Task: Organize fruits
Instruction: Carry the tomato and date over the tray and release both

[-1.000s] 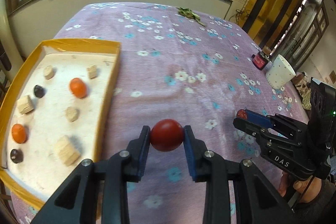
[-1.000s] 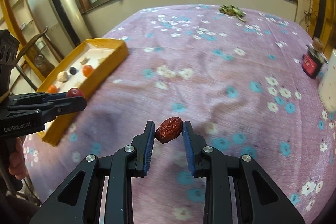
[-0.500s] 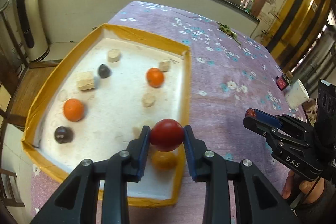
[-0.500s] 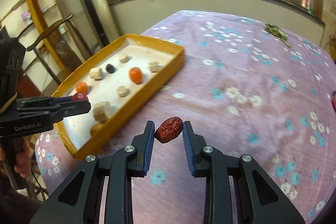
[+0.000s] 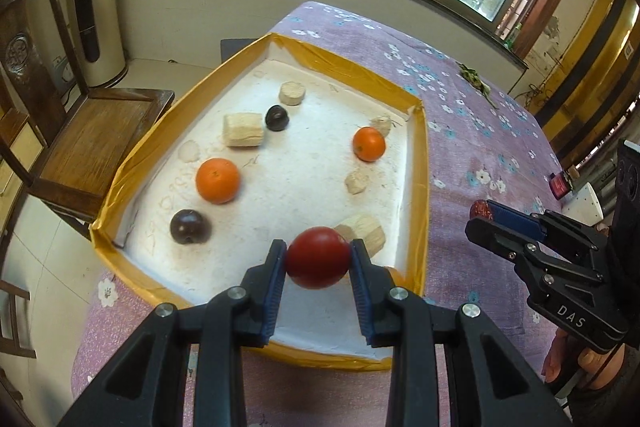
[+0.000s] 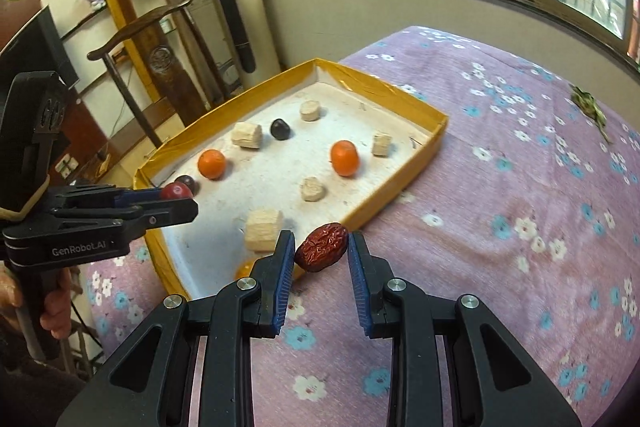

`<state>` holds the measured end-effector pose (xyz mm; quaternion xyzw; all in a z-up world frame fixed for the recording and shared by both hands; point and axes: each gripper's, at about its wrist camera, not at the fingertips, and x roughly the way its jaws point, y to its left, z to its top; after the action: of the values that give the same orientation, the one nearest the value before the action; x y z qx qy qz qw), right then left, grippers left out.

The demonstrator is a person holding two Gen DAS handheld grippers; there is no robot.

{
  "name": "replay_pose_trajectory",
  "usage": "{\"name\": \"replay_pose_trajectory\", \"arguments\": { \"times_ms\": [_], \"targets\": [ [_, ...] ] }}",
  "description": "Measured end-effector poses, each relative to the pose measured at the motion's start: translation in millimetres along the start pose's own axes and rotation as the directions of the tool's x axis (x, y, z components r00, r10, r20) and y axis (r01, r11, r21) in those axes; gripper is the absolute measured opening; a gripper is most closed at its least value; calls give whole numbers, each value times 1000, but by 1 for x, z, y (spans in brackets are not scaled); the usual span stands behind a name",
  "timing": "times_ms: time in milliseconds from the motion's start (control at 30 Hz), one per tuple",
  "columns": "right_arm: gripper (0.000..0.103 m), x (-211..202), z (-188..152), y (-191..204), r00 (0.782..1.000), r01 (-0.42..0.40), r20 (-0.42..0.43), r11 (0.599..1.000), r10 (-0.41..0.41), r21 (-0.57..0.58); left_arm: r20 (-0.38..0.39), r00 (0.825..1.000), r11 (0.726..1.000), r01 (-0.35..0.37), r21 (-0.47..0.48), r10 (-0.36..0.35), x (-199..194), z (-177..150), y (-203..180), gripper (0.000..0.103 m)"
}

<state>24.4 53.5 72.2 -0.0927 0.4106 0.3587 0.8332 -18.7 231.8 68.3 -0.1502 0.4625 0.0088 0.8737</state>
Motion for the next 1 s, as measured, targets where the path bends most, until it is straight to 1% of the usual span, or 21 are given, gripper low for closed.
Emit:
{"name": "replay_pose_trajectory", "arguments": {
  "times_ms": [167,300,467,700,833,1000],
  "targets": [
    [26,11,8,15,1000,-21,-15,999,20,-38,-4,1000,1000,-8,-18,8,3,0,9,34],
    [26,20,13,16,999,-20,-27,999,19,-29,-11,1000,1000,-4,-2,4,6,6,12,34],
    [26,32,18,10,999,7,-38,1000,-6,14,-27,1000,999,12,38,-10,19,24,13,34],
    [26,58,25,5,997,48,-65,997,-43,68,-70,997,996,38,83,-33,47,52,19,34],
    [26,71,26,2,994,77,-88,993,-69,85,-103,994,993,50,111,-38,63,59,19,34],
    [26,79,29,-5,990,110,-98,988,-100,104,-135,990,992,57,113,-41,78,64,23,34]
  ]
}}
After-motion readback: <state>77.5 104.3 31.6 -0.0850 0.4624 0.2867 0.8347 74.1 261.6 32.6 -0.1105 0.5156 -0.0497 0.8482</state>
